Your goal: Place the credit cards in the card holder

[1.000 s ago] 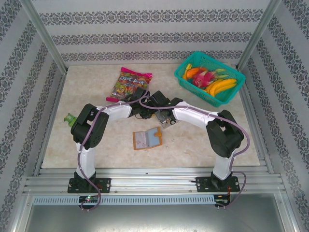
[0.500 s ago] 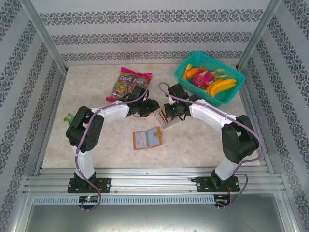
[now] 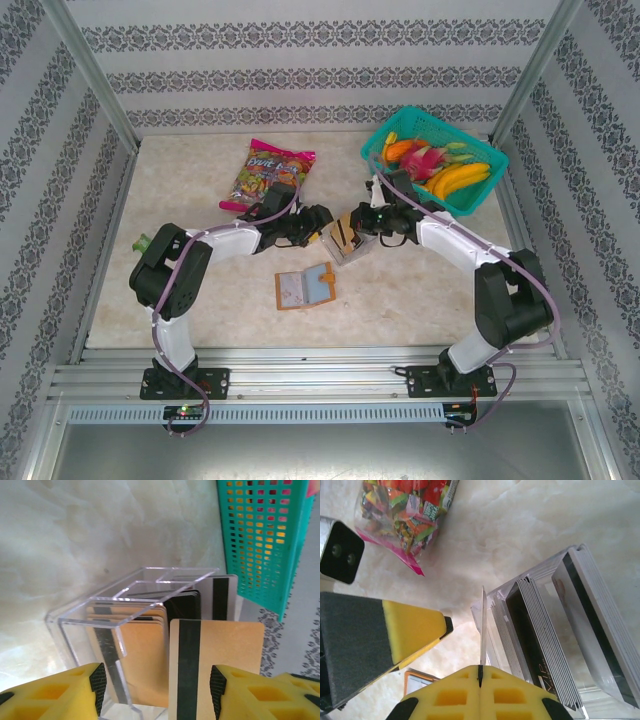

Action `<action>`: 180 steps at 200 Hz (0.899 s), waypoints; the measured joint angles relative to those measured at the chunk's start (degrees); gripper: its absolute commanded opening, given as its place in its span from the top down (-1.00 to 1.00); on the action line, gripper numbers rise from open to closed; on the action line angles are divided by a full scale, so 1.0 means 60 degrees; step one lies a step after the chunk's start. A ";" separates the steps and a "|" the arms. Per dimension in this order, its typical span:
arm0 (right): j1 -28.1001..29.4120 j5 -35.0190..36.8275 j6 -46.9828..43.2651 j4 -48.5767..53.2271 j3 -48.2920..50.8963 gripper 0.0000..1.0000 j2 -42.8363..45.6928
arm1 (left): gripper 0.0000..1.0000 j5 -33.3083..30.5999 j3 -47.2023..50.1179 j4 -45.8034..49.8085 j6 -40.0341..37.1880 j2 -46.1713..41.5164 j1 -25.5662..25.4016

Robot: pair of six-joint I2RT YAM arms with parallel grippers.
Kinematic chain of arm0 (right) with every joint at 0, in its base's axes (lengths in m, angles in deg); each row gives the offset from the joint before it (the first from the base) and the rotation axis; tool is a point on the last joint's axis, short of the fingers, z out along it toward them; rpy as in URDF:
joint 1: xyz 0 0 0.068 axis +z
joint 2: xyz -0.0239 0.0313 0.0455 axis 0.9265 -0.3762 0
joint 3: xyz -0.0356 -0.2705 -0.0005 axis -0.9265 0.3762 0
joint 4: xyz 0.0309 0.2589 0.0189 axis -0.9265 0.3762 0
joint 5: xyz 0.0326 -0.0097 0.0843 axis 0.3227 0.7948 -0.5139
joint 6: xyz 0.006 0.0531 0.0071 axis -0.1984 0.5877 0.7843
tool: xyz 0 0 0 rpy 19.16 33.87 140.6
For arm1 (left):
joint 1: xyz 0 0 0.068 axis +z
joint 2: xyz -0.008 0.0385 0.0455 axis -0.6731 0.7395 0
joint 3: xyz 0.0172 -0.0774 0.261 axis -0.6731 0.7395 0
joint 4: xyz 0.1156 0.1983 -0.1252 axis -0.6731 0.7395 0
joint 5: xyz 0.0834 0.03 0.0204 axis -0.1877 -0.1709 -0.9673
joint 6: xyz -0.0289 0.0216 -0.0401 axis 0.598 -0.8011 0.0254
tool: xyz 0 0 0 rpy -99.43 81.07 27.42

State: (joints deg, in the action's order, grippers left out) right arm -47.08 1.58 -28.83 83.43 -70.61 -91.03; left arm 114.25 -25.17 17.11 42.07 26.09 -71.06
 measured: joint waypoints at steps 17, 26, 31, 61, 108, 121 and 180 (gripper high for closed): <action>-0.0076 -0.0153 0.0171 -0.0160 0.0073 1.00 0.0004 | -0.20 0.0215 0.0047 -0.0441 0.0208 0.0000 0.0000; -0.0098 -0.0233 0.0291 -0.0248 0.0109 1.00 0.0004 | -0.20 0.0295 0.0066 -0.0696 0.0324 0.0000 0.0000; -0.0135 -0.0288 0.0342 -0.0306 0.0142 1.00 0.0004 | -0.20 0.0342 0.0084 -0.0856 0.0393 0.0000 0.0000; -0.0237 -0.0688 0.0783 -0.0681 0.0353 1.00 0.0058 | -0.25 0.0619 0.0353 -0.1887 0.0852 0.0000 0.0000; -0.0641 -0.1355 0.1519 -0.1330 0.0576 1.00 0.0484 | -0.30 0.1005 0.0699 -0.2969 0.1501 0.0004 0.0124; -0.0707 -0.1523 0.1738 -0.1508 0.0583 1.00 0.0619 | -0.31 0.1086 0.0710 -0.3155 0.1665 0.0007 0.0171; -0.0831 -0.2160 0.2561 -0.2342 0.0867 1.00 0.1035 | -0.27 0.1690 0.0707 -0.4240 0.2229 0.0193 0.0186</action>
State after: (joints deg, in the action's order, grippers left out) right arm -52.07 -11.38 -13.46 69.37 -65.41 -84.82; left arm 124.39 -20.93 -8.33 55.45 27.24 -69.95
